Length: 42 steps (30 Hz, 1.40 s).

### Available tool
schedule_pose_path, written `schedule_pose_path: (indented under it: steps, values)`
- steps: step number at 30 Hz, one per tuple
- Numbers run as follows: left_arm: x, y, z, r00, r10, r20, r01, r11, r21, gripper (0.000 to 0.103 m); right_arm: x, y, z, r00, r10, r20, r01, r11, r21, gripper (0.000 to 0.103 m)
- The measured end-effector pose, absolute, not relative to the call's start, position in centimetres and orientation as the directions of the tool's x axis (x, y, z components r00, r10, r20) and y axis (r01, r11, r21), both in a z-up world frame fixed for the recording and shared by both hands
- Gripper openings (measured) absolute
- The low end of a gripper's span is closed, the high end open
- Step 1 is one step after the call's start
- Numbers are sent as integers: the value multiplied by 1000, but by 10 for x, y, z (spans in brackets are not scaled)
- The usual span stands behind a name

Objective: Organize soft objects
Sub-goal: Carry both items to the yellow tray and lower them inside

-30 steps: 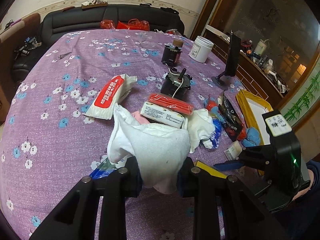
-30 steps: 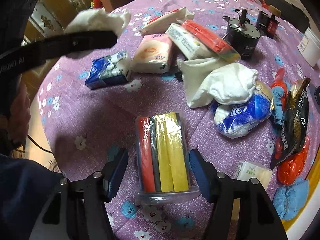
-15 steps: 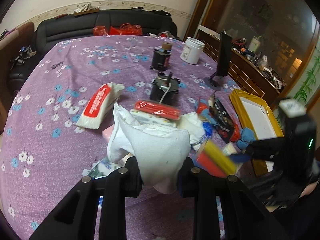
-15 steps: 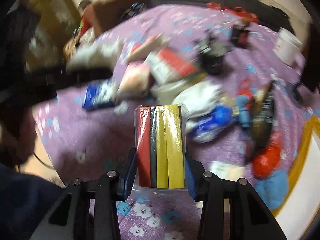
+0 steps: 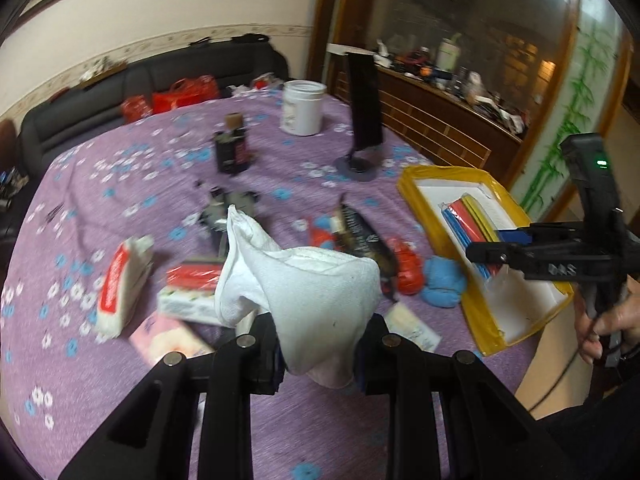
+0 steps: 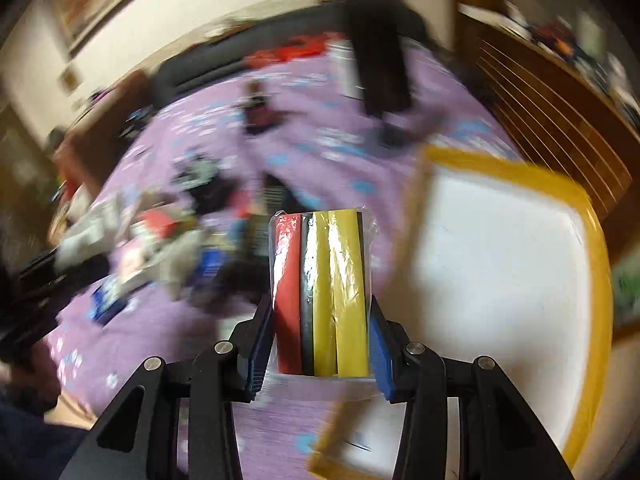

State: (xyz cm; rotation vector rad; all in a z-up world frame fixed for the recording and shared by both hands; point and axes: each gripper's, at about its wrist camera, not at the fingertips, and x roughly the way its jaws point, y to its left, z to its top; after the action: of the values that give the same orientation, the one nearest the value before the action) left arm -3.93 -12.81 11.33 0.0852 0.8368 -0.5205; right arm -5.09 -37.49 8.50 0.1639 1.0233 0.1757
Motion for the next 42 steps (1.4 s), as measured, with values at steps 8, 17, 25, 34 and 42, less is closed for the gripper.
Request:
schedule_pose_path:
  steps: [8, 17, 25, 34, 42]
  values:
    - [-42, -153, 114, 530, -428, -733, 536, 838, -102, 24, -60, -403, 32, 396, 117, -911, 90, 982, 166, 46]
    - [-39, -154, 112, 528, -429, -733, 535, 838, -105, 24, -55, -382, 19, 343, 278, -897, 55, 948, 315, 46]
    - [-36, -155, 112, 521, -433, -735, 540, 834, -109, 24, -53, -398, 38, 401, 248, -882, 74, 951, 301, 46]
    - [-28, -192, 119, 478, -482, -734, 606, 786, -122, 24, -57, -428, 59, 457, 225, -860, 118, 943, 310, 46]
    - [-12, -263, 122, 389, -553, -737, 694, 702, -160, 24, -46, -459, 82, 495, 209, -843, 125, 943, 307, 46]
